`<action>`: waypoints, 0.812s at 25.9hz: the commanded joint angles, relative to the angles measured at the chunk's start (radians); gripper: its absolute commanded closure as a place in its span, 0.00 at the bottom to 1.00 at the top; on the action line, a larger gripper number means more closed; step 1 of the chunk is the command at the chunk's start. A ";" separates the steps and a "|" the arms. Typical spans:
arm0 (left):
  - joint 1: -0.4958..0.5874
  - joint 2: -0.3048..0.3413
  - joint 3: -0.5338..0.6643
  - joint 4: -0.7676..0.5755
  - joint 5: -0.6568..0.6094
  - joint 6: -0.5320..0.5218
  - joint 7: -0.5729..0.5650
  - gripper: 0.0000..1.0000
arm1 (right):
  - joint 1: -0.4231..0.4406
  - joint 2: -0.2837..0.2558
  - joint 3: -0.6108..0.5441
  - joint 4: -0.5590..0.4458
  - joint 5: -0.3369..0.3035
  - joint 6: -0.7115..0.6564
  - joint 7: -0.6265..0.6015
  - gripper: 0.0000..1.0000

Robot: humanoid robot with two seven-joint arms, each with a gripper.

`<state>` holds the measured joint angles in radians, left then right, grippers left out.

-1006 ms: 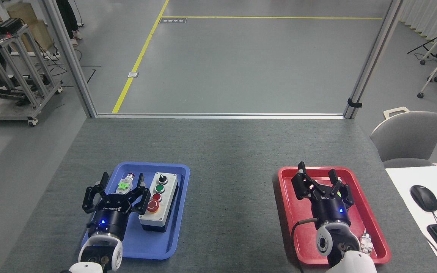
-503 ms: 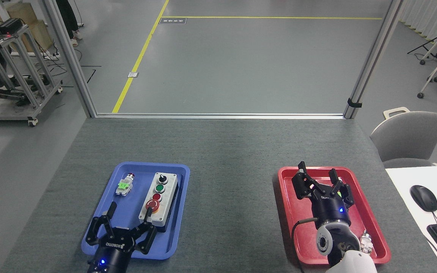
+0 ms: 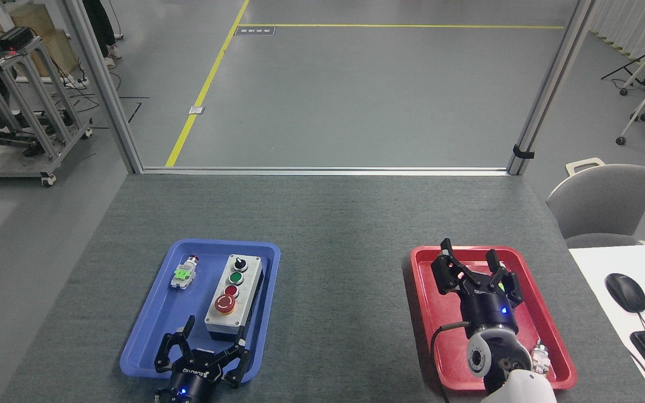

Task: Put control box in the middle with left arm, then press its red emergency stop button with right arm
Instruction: 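Lower the left gripper onto the grey control box in the blue tray, then close the left gripper on the control box and lift it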

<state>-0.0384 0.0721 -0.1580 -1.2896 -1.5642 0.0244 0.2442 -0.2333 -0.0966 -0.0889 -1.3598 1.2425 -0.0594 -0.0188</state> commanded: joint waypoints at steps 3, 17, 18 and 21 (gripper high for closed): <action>-0.066 -0.023 -0.002 0.079 0.004 0.012 -0.055 0.01 | -0.001 0.000 0.000 0.001 0.000 0.000 -0.004 0.00; -0.209 -0.057 -0.002 0.291 0.012 0.062 -0.063 0.01 | -0.003 -0.003 -0.002 -0.001 0.000 -0.002 -0.004 0.00; -0.224 -0.061 -0.002 0.313 0.012 0.063 -0.063 0.01 | -0.001 -0.005 -0.002 -0.001 0.000 -0.002 -0.004 0.00; -0.265 -0.071 -0.003 0.372 0.004 0.062 -0.063 0.01 | -0.003 -0.006 -0.003 0.001 0.000 0.000 -0.006 0.00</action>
<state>-0.2642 0.0109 -0.1597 -0.9727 -1.5531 0.0859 0.1805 -0.2358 -0.1010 -0.0907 -1.3599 1.2425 -0.0614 -0.0236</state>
